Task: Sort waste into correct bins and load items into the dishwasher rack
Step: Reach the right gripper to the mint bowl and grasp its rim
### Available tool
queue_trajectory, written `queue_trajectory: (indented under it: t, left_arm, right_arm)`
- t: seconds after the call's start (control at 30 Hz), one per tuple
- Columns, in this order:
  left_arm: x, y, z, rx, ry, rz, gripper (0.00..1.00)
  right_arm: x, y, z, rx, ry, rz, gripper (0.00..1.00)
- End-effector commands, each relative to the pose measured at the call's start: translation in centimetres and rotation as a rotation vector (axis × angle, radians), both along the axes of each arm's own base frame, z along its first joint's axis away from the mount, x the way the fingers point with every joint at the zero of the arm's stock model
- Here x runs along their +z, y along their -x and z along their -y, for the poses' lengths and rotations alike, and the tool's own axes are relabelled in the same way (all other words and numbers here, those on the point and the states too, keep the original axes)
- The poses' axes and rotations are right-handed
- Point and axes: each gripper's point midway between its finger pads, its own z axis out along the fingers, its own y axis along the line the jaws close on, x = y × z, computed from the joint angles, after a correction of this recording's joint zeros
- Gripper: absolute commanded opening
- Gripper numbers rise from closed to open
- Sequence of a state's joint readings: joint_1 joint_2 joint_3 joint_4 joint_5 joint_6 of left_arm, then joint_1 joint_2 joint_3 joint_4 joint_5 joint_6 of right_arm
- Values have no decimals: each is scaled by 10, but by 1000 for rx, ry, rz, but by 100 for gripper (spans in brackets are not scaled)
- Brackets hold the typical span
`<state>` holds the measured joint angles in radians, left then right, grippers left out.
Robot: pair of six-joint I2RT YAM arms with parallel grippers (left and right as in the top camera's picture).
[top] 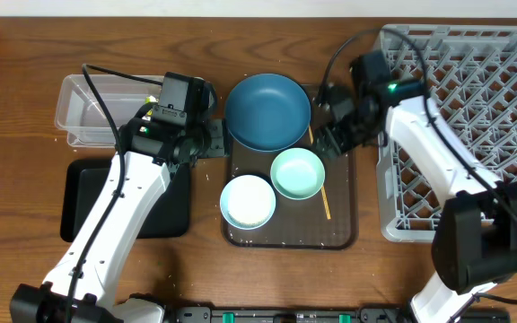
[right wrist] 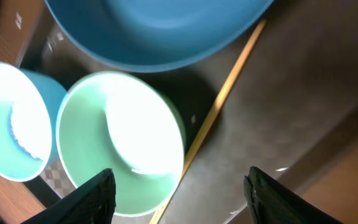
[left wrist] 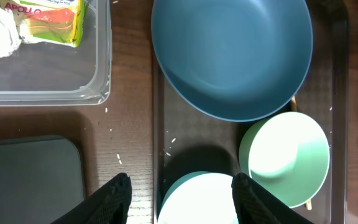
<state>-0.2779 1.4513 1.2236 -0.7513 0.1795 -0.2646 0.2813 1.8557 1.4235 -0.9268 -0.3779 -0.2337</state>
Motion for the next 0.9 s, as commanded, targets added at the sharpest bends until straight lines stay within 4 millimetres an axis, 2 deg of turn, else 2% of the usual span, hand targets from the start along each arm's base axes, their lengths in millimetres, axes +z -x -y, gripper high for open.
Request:
queue_trajectory:
  t: [0.0, 0.13, 0.23, 0.33, 0.57, 0.7, 0.87]
  left_arm:
    - [-1, -2, -1, -4, -12, 3, 55]
    - [-1, -1, -1, -4, -12, 2, 55]
    - [-1, -1, -1, -4, -12, 2, 55]
    - [-1, -1, -1, -4, -12, 2, 55]
    - [-1, -1, -1, -4, -12, 2, 55]
    - [-1, -1, -1, -4, -13, -1, 55]
    - [-1, -1, -1, -4, -13, -1, 55]
  right_arm:
    - [-10, 14, -4, -17, 13, -25, 65]
    - [-24, 24, -7, -17, 18, -47, 56]
    - [-33, 28, -7, -31, 17, -57, 53]
    - [-39, 28, -7, -61, 13, -63, 41]
    - [-42, 30, -6, -68, 14, -69, 38]
    - [-42, 30, -6, -72, 13, -70, 30]
    - [-45, 33, -6, -88, 15, -84, 28]
